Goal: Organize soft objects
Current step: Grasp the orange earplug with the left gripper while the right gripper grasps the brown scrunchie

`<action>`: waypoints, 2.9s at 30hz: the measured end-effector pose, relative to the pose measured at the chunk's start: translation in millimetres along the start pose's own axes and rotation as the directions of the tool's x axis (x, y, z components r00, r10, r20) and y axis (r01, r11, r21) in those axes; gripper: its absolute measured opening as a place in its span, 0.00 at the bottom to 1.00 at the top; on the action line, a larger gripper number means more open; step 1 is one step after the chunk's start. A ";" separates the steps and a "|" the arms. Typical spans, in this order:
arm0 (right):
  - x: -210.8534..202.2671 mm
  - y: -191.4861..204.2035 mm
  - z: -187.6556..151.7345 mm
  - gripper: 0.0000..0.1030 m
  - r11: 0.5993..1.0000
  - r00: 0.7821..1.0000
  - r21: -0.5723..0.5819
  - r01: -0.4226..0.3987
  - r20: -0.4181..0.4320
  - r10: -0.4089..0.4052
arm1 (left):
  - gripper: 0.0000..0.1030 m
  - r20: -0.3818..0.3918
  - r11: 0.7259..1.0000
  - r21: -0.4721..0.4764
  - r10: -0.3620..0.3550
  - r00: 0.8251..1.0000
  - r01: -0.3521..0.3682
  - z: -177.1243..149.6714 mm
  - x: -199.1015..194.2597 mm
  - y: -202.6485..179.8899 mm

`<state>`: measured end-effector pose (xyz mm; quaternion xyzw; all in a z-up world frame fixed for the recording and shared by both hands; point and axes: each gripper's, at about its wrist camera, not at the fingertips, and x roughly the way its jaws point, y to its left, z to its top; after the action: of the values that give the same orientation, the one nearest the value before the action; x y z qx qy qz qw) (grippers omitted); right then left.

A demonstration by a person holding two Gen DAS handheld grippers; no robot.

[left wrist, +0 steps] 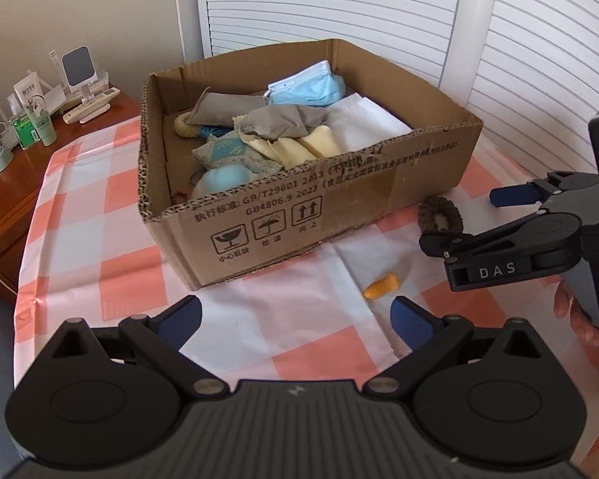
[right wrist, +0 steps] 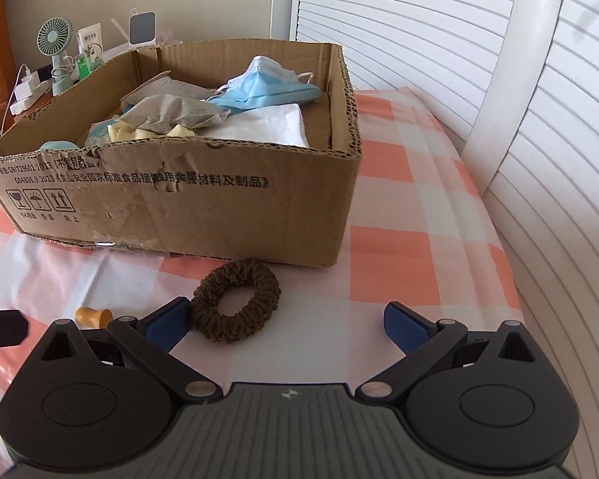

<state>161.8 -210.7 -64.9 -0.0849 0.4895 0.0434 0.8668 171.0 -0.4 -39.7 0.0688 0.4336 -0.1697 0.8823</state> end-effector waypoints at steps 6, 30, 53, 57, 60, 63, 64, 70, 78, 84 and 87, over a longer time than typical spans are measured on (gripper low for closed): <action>-1.9 -3.9 -2.6 1.00 0.999 1.000 -0.028 -0.028 0.002 0.028 | 0.98 -0.009 1.000 0.005 -0.015 1.000 0.015 4.9 21.9 -13.1; -6.2 -10.3 -12.1 1.00 0.998 0.997 -0.042 -0.050 0.049 0.052 | 1.00 -0.009 0.999 -0.030 0.030 1.000 -0.030 -5.3 34.8 2.0; -7.2 -11.0 -13.2 1.00 0.998 0.997 -0.041 -0.051 0.055 0.053 | 0.62 -0.024 0.982 0.138 -0.124 0.992 0.126 -22.4 7.1 -16.1; -7.2 -11.0 -13.2 1.00 0.998 0.997 -0.041 -0.051 0.055 0.053 | 0.62 -0.029 0.983 0.138 -0.121 0.992 0.124 -25.3 2.9 -17.6; -7.3 -10.8 -13.1 1.00 0.998 0.997 -0.039 -0.049 0.054 0.052 | 0.62 -0.032 0.985 0.123 -0.116 0.993 0.119 -27.3 -1.1 -14.5; -7.3 -10.7 -13.0 1.00 0.998 0.997 -0.040 -0.050 0.054 0.052 | 0.58 -0.027 0.991 0.090 -0.096 0.995 0.098 -29.8 -5.7 -8.8; -7.3 -10.6 -13.1 1.00 0.998 0.997 -0.039 -0.049 0.054 0.051 | 0.53 -0.029 0.993 0.080 -0.087 0.996 0.089 -31.0 -6.7 -7.2; -7.0 -10.5 -12.7 1.00 0.998 0.997 -0.039 -0.047 0.055 0.050 | 0.27 -0.015 0.998 0.036 -0.047 0.999 0.047 -36.7 -10.4 -0.3; -7.5 -8.9 -13.6 1.00 0.998 0.997 -0.036 -0.042 0.058 0.044 | 0.14 -0.003 0.998 0.027 -0.058 0.998 0.058 -37.9 -12.0 -1.2; -5.1 2.7 -6.2 1.00 0.994 0.997 -0.086 -0.069 0.037 0.073 | 0.14 -0.002 0.998 0.026 -0.063 0.998 0.063 -37.1 -11.2 -1.1; -1.9 10.3 -2.8 1.00 0.990 0.994 -0.109 -0.093 0.039 0.098 | 0.14 0.000 0.998 0.019 -0.065 0.998 0.065 -37.0 -10.8 -0.4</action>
<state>156.8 -201.1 -65.7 -0.1068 0.4706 0.1130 0.8685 137.3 11.7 -53.9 0.0629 0.4335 -0.2026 0.8758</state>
